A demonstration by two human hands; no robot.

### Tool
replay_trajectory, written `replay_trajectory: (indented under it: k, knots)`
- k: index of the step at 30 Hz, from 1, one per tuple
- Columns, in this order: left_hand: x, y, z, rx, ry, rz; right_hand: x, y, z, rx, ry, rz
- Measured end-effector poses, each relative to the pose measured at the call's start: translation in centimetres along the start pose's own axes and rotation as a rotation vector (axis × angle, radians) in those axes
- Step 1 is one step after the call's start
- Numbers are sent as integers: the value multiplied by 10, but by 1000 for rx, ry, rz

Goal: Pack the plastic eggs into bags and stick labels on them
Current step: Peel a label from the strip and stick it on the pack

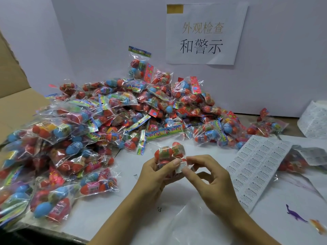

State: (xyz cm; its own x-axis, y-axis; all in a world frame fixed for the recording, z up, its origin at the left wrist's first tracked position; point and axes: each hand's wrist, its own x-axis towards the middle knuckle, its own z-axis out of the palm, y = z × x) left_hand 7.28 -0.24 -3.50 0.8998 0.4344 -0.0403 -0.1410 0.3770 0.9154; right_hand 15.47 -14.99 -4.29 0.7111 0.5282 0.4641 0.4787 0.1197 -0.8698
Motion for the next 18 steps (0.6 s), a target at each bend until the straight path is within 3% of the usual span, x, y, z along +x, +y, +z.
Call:
replay_trajectory:
  k: [18]
  knots:
    - [-1,-3,-3,100,-83,1,1,1,-2,-5,23,91]
